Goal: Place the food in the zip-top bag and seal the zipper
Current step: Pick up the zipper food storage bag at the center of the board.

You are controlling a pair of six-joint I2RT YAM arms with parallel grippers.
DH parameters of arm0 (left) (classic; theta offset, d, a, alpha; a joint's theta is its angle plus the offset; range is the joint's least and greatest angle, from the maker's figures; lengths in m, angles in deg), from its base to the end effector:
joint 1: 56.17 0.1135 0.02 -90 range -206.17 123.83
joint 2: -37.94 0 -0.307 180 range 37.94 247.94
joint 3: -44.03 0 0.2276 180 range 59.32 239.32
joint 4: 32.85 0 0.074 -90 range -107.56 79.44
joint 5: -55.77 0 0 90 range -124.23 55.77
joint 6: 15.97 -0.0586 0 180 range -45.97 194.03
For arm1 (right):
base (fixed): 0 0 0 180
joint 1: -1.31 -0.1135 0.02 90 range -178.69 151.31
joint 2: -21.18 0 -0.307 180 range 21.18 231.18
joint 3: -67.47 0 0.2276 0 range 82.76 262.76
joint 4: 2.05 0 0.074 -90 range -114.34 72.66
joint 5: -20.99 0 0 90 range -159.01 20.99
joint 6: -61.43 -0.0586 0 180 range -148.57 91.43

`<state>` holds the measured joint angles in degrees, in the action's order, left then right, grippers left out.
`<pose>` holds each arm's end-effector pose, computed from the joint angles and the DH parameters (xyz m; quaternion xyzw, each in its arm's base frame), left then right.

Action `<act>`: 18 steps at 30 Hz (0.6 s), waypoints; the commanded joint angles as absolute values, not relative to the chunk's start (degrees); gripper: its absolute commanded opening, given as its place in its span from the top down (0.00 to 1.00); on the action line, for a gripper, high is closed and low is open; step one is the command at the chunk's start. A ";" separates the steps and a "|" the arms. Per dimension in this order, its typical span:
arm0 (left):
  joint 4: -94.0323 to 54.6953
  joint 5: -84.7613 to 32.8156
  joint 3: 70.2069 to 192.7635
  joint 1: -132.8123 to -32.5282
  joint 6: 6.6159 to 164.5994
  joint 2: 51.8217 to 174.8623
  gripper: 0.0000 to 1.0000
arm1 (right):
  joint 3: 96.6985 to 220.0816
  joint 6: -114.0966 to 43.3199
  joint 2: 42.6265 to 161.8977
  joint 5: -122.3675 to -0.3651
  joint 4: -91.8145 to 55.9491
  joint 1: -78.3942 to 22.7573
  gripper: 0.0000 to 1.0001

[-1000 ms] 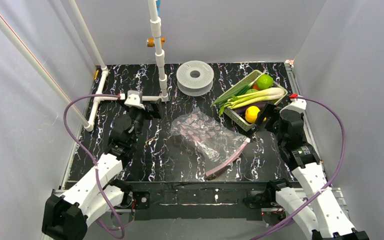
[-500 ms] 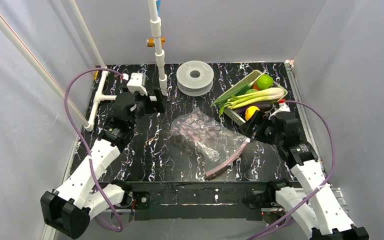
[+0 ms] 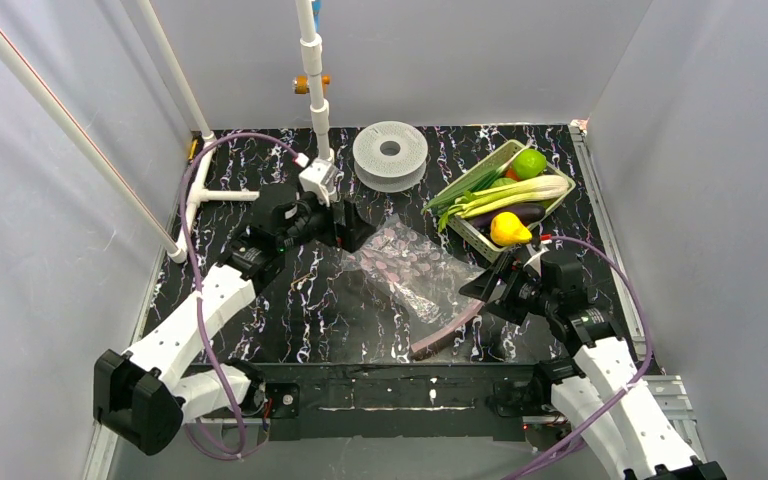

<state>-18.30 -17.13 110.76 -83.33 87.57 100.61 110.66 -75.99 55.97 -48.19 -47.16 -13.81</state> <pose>0.2003 -0.1221 0.3787 0.1846 0.7436 -0.3271 0.5532 0.0875 0.0452 0.2449 0.1667 0.8669 0.3670 0.2932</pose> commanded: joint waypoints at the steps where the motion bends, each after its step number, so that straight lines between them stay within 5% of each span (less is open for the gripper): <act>1: -16.65 -11.70 114.11 -86.90 86.07 101.40 0.01 | 109.55 -76.78 58.43 -46.19 -44.34 -13.73 0.09; 13: -9.36 -22.75 116.58 -101.58 75.81 104.61 0.01 | 107.28 -79.28 65.50 -45.96 -33.26 -14.57 0.29; 18: -2.04 -24.85 126.48 -105.72 71.70 109.55 0.06 | 106.90 -80.71 66.76 -46.60 -29.19 -14.95 0.33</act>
